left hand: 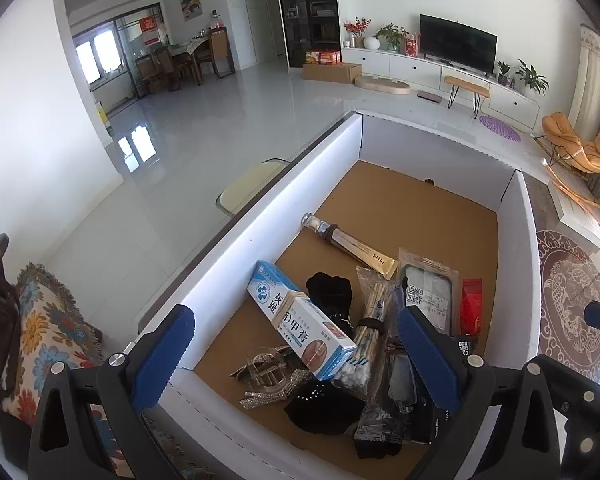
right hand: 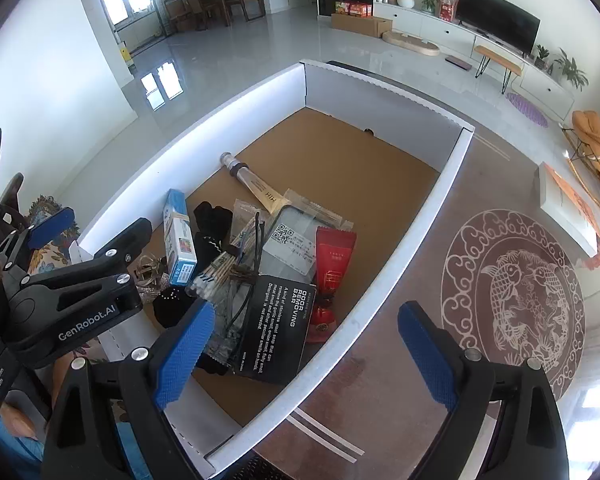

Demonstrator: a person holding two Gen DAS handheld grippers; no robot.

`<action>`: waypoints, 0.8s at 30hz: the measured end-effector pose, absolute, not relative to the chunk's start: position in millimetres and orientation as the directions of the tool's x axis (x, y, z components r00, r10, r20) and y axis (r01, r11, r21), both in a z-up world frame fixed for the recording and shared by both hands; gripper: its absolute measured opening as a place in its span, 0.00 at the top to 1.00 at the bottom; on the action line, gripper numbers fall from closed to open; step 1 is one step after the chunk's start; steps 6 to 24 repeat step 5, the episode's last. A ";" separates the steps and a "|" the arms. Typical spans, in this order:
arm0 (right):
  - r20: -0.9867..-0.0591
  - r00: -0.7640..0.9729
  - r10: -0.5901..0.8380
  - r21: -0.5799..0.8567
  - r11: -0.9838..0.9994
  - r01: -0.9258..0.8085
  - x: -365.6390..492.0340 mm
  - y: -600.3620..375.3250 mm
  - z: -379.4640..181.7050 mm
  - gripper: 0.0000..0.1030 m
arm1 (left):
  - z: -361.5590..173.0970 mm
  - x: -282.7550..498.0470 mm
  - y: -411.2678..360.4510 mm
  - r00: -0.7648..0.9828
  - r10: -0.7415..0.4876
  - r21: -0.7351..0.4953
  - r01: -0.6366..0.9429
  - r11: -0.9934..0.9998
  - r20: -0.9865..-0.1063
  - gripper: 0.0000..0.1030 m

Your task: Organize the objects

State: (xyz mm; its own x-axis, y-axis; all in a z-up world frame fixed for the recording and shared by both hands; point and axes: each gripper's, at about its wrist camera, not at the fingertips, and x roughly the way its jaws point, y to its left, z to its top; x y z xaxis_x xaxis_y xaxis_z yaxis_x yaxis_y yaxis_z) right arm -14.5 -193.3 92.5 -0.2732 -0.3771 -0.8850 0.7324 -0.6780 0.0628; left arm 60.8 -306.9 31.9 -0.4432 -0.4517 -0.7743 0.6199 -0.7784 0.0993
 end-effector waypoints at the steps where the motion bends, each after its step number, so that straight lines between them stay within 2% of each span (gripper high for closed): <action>1: -0.884 -0.273 -0.379 0.065 -0.679 0.732 -14.6 -193.7 92.1 0.09 | 31.2 61.4 -308.3 -0.445 -0.442 0.088 0.620 -0.779 -0.779 0.00; 24: -0.882 -0.273 -0.385 0.073 -0.682 0.728 -14.6 -193.1 91.8 0.09 | 33.2 65.7 -308.0 -0.459 -0.446 0.071 0.631 -0.772 -0.768 0.00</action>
